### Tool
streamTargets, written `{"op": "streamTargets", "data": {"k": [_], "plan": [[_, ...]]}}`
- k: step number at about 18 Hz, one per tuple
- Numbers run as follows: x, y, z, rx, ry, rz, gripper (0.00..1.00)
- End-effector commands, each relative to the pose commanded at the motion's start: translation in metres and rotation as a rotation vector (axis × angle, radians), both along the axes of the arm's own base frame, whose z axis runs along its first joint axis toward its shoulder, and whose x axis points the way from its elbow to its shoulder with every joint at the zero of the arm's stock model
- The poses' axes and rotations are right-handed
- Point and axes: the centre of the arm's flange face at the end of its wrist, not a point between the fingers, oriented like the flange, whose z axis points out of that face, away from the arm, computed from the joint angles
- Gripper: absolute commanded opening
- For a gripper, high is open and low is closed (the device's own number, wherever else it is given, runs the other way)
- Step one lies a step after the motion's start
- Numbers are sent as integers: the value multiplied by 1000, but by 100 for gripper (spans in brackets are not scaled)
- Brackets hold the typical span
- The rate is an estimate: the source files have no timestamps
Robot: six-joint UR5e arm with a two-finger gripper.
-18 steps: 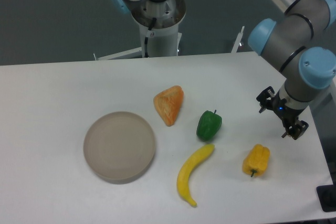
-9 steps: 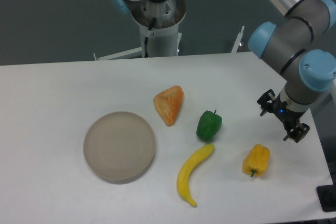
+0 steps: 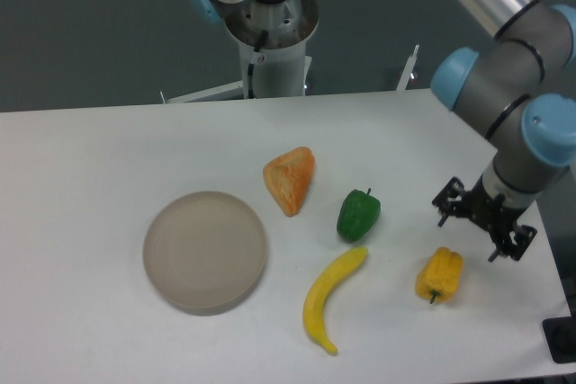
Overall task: Pick up the yellow pepper from the table
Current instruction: 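Move the open gripper over the yellow pepper and lower it, then close the gripper around the yellow pepper's stem end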
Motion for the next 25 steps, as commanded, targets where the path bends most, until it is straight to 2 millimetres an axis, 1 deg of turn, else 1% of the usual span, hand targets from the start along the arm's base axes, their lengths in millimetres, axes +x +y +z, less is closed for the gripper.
{"op": "streamTargets", "data": {"k": [2,3,4,7,8,9,11,16,18,19,20,22,23,24,25], "plan": [[-1,6,-13,-3,-9,39,100],[2,9,-15,-2,-10,53,100],[4,9,-17,-6,-16,70,100],[8,9,-33,-23,-43,112,100],[10,11,-39,-32,-48,111,100],[16,13,-47,-47,-57,104,100],[24,6,-57,-66,-77,104,100],[30,1,-70,-93,-81,94,100],[29,1,-71,-98,-74,99,100],[29,2,-72,-95,-66,97,89],[28,2,-71,-90,-60,100,71],[29,4,-69,-88,-56,99,32],[29,4,-69,-87,-55,98,16],[29,5,-68,-86,-54,98,5],[28,5,-66,-81,-49,98,4]]}}
